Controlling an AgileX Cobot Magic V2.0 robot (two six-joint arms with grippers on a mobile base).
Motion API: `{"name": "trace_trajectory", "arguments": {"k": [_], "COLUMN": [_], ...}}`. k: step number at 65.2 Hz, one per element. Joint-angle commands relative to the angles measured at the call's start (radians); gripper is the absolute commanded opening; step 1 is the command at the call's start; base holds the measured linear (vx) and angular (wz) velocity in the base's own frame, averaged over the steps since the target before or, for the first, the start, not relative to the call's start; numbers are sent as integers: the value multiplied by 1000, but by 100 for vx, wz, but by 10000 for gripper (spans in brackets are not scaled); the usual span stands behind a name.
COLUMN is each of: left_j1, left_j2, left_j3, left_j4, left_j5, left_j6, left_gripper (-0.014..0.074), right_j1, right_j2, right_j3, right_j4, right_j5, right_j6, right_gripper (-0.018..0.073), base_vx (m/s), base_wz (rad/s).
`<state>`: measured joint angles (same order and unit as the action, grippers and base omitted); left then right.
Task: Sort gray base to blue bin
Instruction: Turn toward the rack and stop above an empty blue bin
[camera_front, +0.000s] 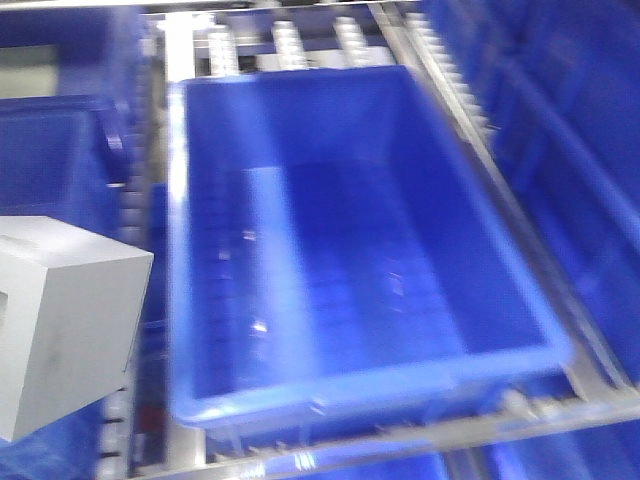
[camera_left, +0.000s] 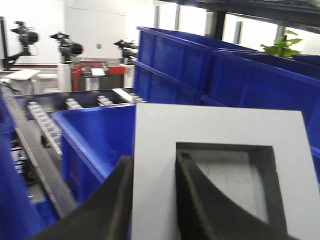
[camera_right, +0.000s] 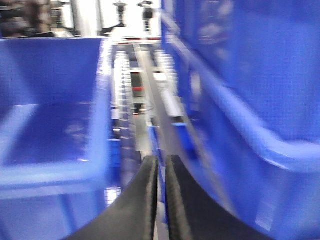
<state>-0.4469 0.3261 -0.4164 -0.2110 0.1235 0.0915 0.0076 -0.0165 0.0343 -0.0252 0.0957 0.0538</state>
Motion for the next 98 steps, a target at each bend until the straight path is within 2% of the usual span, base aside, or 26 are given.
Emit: {"name": "trace_trajectory", "arguments": {"k": [1, 31, 98], "left_j1": [-6, -6, -6], "left_j2": [8, 8, 8], "left_j3": [-29, -29, -29], "left_j4": [-16, -16, -16], "left_j5": [-106, -106, -106], "left_j6": [-6, -6, -6], "left_gripper": [-5, -5, -5], "right_j1": [-4, -4, -4], "right_j2": [-9, -9, -9], "right_j3": [-4, -4, -4], "right_j4": [-6, -6, -6], "right_j5": [-79, -79, -79], "right_j6": [-7, -7, -7], "right_gripper": [-4, -4, -4], "base_vx": [13, 8, 0], "base_wz": [51, 30, 1]}}
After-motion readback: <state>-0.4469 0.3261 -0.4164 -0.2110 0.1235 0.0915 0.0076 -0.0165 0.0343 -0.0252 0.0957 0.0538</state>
